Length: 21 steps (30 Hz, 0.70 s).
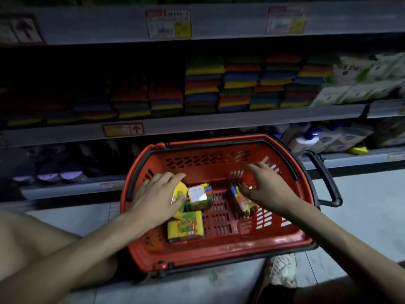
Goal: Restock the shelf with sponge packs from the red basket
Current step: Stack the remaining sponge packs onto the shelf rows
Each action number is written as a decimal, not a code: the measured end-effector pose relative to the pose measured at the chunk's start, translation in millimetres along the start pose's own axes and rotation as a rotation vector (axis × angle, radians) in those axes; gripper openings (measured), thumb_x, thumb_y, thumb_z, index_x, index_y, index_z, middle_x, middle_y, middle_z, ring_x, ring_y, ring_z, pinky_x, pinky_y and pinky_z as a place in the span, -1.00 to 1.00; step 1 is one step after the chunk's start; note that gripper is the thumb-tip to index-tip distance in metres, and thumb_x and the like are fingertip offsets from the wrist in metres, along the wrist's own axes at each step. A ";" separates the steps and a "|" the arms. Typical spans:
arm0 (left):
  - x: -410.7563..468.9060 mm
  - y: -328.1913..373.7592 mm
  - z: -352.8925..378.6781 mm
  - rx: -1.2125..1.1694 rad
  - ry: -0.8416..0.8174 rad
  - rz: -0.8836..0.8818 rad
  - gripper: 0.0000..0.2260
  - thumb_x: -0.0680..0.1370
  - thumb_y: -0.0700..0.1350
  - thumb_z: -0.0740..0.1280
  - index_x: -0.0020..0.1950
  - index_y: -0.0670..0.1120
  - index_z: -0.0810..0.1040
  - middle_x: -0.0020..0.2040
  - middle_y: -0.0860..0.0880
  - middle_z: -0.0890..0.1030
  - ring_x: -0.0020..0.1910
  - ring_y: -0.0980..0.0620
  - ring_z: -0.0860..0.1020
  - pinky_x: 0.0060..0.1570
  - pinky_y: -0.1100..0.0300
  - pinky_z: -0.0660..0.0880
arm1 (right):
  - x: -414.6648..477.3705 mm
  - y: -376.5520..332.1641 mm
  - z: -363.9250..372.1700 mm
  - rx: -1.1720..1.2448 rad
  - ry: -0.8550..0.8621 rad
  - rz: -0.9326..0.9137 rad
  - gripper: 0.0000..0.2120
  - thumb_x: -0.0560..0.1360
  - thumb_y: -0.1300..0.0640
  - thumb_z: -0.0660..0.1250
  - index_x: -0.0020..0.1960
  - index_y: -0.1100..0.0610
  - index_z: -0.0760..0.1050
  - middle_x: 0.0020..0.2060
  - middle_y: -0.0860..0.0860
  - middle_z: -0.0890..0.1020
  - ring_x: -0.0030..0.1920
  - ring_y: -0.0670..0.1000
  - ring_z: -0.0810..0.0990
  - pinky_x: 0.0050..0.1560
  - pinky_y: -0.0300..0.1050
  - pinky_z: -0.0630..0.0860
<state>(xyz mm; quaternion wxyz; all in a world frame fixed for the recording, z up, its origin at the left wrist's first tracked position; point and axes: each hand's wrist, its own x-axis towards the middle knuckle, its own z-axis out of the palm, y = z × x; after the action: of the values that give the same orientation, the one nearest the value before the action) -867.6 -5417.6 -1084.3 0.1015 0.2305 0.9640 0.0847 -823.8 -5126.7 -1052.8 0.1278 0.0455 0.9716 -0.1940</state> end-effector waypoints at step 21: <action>61.9 -24.2 104.7 0.971 -0.503 0.367 -0.09 0.58 0.04 0.44 0.69 -0.02 -0.14 0.67 -0.20 -0.18 0.60 -0.44 -0.22 0.41 -0.55 0.13 | 99.4 61.5 153.5 -0.205 -0.347 0.411 -0.11 0.53 -0.08 0.42 0.64 0.00 -0.06 0.49 0.34 0.22 0.50 0.35 0.24 0.43 0.24 0.37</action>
<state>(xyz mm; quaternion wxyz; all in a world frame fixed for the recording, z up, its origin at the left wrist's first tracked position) -907.4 -5398.2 -1200.2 0.1937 0.4272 0.7829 -0.4087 -875.7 -5125.9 -1238.6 0.3326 0.1945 0.9202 -0.0698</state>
